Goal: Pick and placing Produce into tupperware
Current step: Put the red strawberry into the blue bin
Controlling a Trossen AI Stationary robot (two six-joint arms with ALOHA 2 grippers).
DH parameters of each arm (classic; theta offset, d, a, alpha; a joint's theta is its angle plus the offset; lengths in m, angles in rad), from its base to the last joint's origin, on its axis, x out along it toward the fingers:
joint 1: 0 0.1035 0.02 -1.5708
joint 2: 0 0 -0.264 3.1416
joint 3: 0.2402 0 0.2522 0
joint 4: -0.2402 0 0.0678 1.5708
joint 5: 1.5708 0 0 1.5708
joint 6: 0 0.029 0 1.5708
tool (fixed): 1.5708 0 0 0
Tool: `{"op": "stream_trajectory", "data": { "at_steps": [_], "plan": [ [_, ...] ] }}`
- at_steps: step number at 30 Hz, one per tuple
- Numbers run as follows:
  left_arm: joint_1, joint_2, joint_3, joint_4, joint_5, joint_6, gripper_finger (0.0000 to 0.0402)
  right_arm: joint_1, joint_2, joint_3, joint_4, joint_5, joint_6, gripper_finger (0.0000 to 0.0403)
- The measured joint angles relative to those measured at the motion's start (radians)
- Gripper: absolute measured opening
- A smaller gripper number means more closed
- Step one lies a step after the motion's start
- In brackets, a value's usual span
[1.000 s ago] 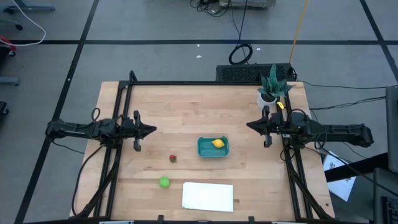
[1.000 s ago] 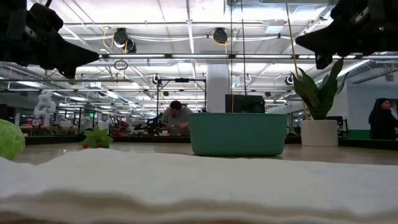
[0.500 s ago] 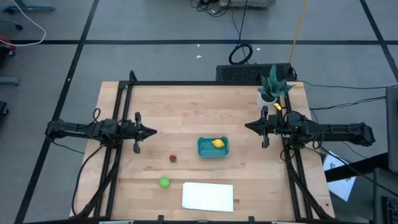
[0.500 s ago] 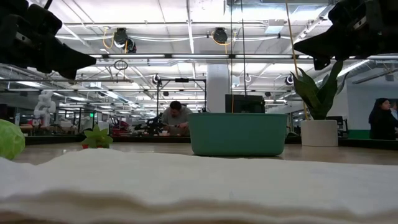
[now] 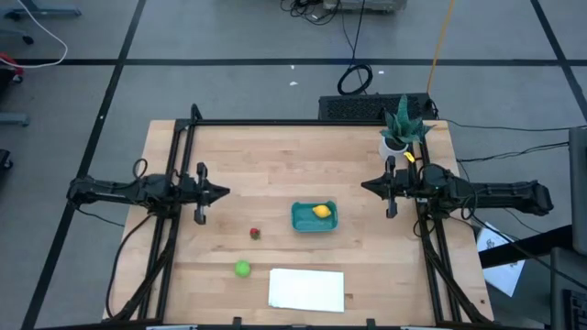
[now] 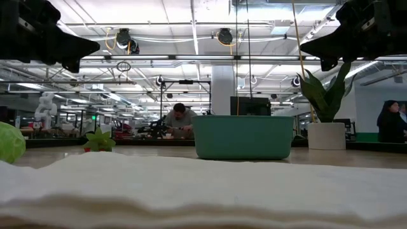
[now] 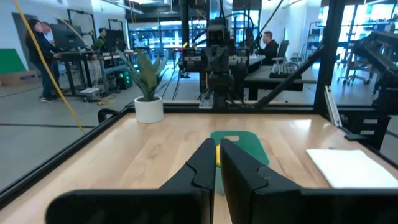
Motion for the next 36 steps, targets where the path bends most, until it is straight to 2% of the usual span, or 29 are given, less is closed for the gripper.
{"op": "stream_trajectory", "data": {
  "at_steps": [6,14,24,33,36],
  "plan": [
    [0.000,0.000,0.013,0.016,0.000,0.001,0.0026,0.000,0.000,0.000,0.000,0.000,-0.003,0.0000],
    [0.000,0.054,0.134,-0.019,0.000,0.001,0.0026,0.000,0.008,0.000,-0.001,0.000,-0.003,0.0000],
    [0.000,0.307,0.277,-0.022,0.000,-0.017,0.0026,0.000,0.016,0.000,-0.001,0.000,-0.003,0.0000],
    [0.000,0.542,0.353,0.131,0.002,-0.020,0.0026,0.000,0.016,0.000,-0.001,0.000,-0.003,0.0000],
    [0.000,0.599,0.362,0.197,0.031,-0.009,0.0026,0.000,0.016,0.000,-0.001,-0.001,-0.003,0.0000]
  ]
}}
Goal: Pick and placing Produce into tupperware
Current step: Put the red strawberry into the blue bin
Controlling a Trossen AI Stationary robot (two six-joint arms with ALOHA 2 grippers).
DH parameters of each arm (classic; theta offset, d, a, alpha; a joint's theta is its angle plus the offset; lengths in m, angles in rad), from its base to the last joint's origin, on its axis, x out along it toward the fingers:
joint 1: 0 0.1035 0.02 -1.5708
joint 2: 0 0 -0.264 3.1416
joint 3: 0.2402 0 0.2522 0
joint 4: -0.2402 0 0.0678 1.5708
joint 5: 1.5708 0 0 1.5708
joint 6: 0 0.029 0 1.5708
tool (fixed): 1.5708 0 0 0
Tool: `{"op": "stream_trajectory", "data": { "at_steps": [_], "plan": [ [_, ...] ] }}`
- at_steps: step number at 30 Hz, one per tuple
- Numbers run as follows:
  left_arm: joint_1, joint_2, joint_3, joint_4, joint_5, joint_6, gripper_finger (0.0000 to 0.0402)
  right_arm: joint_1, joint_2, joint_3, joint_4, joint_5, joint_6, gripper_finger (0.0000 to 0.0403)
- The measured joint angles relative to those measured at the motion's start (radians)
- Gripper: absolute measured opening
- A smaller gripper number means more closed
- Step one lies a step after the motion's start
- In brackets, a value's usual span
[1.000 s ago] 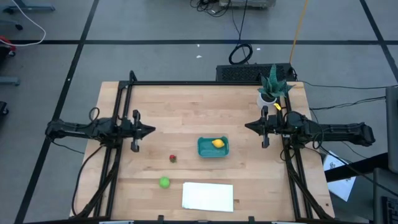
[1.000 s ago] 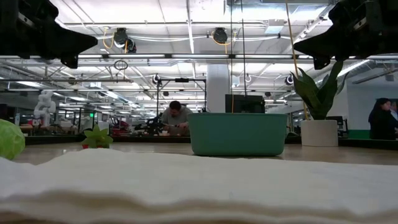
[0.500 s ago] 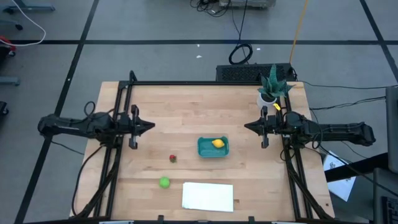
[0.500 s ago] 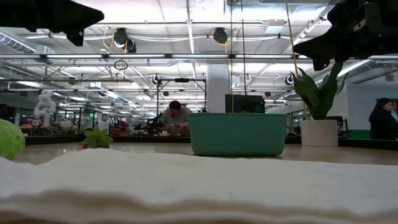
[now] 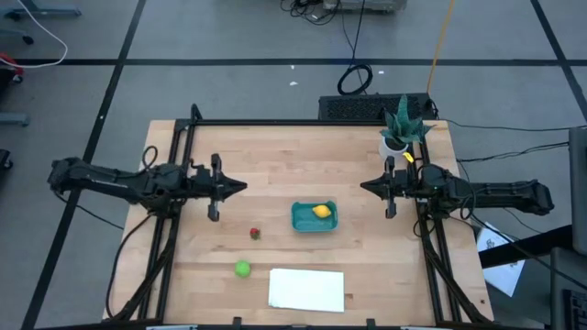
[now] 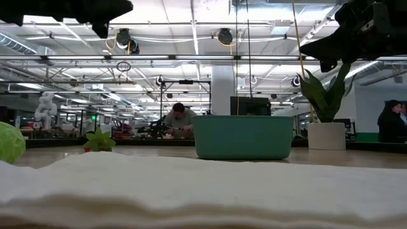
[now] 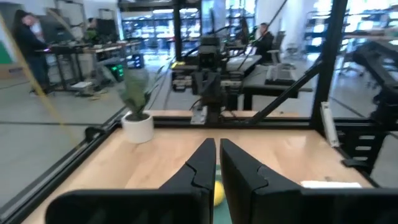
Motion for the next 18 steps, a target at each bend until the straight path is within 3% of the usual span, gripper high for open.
{"op": "stream_trajectory", "data": {
  "at_steps": [7,18],
  "plan": [
    [0.000,0.078,0.000,0.083,0.094,-0.008,0.0026,0.000,0.000,0.000,0.004,0.000,0.000,0.0000],
    [0.000,0.141,0.000,0.164,0.098,-0.059,0.0026,0.000,0.000,0.000,0.007,0.000,0.000,0.0000]
  ]
}}
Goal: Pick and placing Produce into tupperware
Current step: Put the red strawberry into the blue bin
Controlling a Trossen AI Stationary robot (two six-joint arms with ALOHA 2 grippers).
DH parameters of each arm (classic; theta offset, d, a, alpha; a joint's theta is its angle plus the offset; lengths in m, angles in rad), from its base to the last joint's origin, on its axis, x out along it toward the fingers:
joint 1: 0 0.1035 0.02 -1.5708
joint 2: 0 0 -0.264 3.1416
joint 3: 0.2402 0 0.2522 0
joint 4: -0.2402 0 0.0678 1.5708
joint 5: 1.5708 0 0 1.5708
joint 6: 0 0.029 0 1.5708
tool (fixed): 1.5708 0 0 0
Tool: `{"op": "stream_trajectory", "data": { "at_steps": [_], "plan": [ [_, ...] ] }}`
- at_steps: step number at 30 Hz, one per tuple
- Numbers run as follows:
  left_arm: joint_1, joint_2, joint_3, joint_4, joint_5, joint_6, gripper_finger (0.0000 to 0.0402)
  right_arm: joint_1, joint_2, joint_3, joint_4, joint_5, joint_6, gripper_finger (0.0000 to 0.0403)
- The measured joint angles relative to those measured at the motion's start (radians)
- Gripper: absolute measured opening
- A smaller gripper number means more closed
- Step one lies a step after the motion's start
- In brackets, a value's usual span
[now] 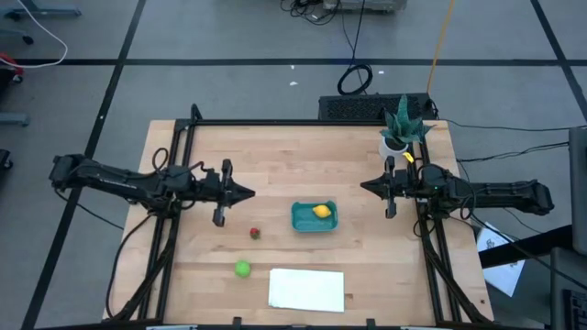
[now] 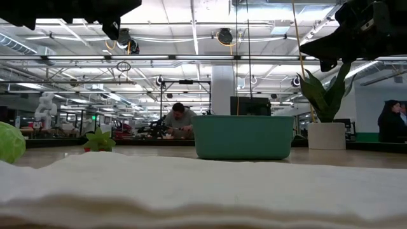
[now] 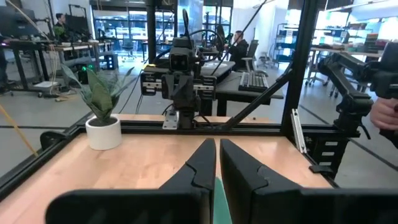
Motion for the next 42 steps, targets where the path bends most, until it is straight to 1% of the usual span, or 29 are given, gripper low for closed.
{"op": "stream_trajectory", "data": {
  "at_steps": [5,8,13,21,26,30,35,42],
  "plan": [
    [0.000,0.016,0.001,0.018,-0.008,-0.021,0.0026,0.000,0.000,0.000,0.000,0.000,0.003,0.0000],
    [0.000,0.030,0.039,-0.026,-0.020,-0.021,0.0026,0.000,0.000,0.000,0.000,0.000,0.003,0.0000],
    [0.000,0.072,0.146,-0.151,-0.027,0.005,0.0026,0.000,0.000,0.000,-0.001,0.000,0.003,0.0000],
    [0.000,0.148,0.334,-0.483,-0.008,0.102,0.0026,0.000,0.000,0.000,-0.004,0.000,0.004,0.0000],
    [0.000,0.202,0.415,-0.541,0.005,0.073,0.0026,0.000,0.001,0.000,-0.007,0.000,0.004,0.0000],
    [0.001,0.237,0.463,-0.608,0.035,0.066,0.0026,0.000,0.006,0.000,-0.013,0.000,0.004,0.0000],
    [0.001,0.276,0.495,-0.673,0.037,0.068,0.0026,0.000,0.023,0.000,-0.013,0.000,0.004,0.0000],
    [0.001,0.335,0.531,-0.781,0.075,0.107,0.0026,0.000,0.035,0.000,-0.008,0.000,0.003,0.0000]
  ]
}}
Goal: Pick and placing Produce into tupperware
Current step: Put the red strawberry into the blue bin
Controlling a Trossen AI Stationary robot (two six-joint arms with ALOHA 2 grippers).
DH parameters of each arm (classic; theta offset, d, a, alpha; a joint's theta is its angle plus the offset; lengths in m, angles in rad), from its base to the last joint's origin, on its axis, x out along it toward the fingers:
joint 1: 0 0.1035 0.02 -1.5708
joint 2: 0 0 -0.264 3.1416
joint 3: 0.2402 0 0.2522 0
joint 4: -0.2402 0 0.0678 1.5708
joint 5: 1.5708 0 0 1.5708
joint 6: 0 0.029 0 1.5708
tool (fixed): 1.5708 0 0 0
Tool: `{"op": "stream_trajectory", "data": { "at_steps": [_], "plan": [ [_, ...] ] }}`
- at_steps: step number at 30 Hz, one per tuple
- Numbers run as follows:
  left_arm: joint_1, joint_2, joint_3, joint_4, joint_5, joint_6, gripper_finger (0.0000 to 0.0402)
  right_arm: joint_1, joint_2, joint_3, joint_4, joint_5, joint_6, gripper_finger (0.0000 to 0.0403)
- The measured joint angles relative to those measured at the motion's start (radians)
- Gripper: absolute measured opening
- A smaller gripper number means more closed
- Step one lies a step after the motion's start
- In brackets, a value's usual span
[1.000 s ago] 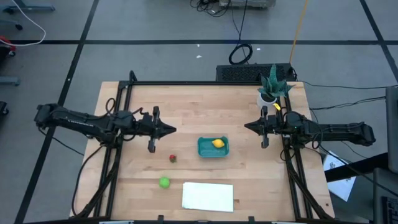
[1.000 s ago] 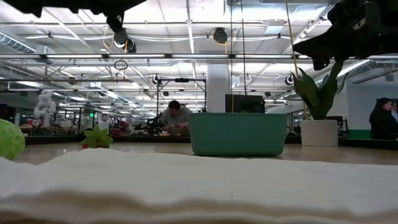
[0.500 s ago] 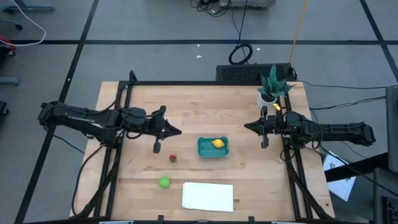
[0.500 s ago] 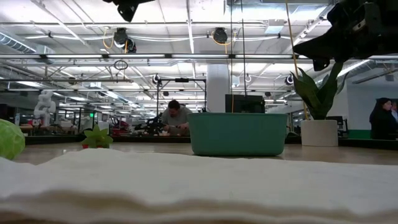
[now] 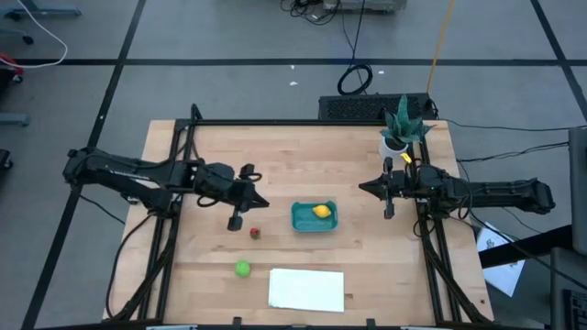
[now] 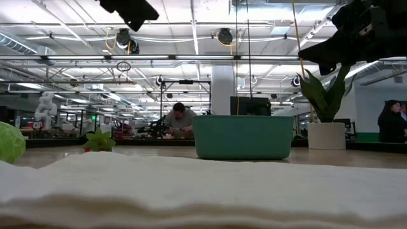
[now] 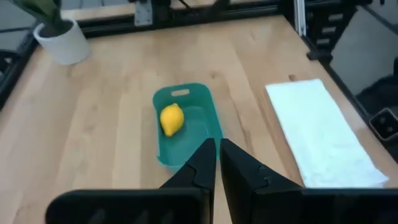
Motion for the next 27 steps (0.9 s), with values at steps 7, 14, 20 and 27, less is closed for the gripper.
{"op": "stream_trajectory", "data": {
  "at_steps": [7,14,20,27],
  "plan": [
    [0.000,0.049,0.034,-0.087,0.004,0.072,0.0026,0.000,0.003,0.000,0.007,0.000,0.000,0.0000],
    [0.000,0.131,0.136,-0.252,0.004,0.051,0.0026,0.000,0.003,0.000,0.011,0.000,-0.002,0.0000],
    [0.000,0.217,0.246,-0.416,0.004,-0.001,0.0026,0.000,0.003,0.000,0.015,0.000,-0.003,0.0000],
    [0.000,0.286,0.307,-0.508,0.042,0.048,0.0026,0.000,0.003,0.000,0.015,0.000,-0.003,0.0000]
  ]
}}
